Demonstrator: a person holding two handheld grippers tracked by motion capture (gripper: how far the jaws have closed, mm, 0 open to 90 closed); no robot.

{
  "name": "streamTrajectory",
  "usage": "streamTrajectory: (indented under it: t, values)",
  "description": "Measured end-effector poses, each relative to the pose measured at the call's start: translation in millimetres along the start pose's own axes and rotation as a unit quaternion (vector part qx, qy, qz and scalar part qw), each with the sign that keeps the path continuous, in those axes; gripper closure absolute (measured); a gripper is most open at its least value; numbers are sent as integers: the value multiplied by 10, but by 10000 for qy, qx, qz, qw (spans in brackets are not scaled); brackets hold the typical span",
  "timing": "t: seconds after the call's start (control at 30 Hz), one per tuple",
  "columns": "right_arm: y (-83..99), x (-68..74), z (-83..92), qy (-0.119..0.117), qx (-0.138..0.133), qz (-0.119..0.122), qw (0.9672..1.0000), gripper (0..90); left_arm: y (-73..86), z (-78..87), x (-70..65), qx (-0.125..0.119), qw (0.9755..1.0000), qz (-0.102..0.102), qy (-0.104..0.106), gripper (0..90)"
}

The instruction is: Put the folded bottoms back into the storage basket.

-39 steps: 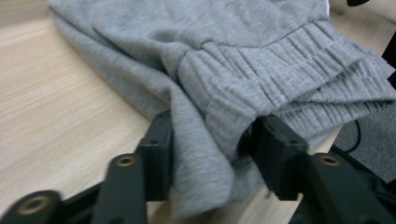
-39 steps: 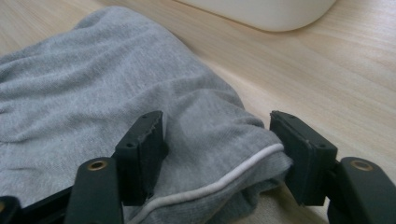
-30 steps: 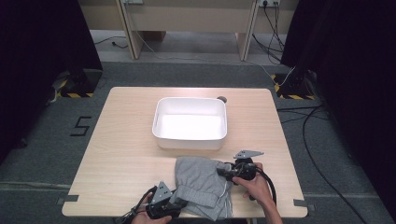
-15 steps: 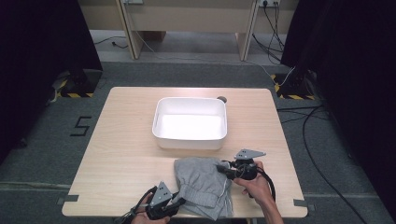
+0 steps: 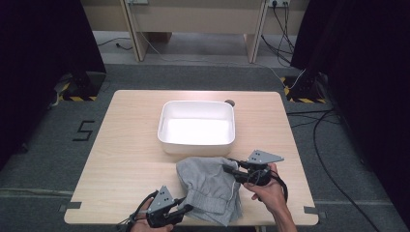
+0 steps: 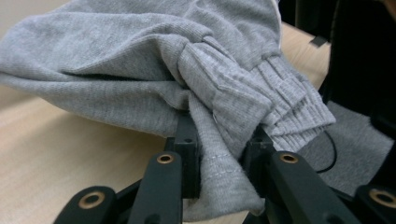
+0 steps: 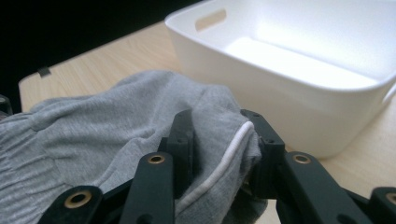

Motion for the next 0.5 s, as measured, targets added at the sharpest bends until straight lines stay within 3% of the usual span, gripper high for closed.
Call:
streamTrajectory:
  t: [0.27, 0.5]
  values:
    - [-356, 36, 85, -29, -418, 121, 9990, 678, -394, 188, -15, -300, 9994, -150, 78, 727]
    - [-756, -16, 94, -47, -659, 223, 9976, 679, -713, 292, 105, -397, 9988, -289, -35, 727]
Point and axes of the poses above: each handheld gripper's, and its own axes: z roughly backward along the jaws, y roughly out of its underside, x roughly to its left, the point moved 8 cm from there along -z, roughly forward along the jaws, and after that the axes turned 7 degrees about y, right-handed, at the moved point
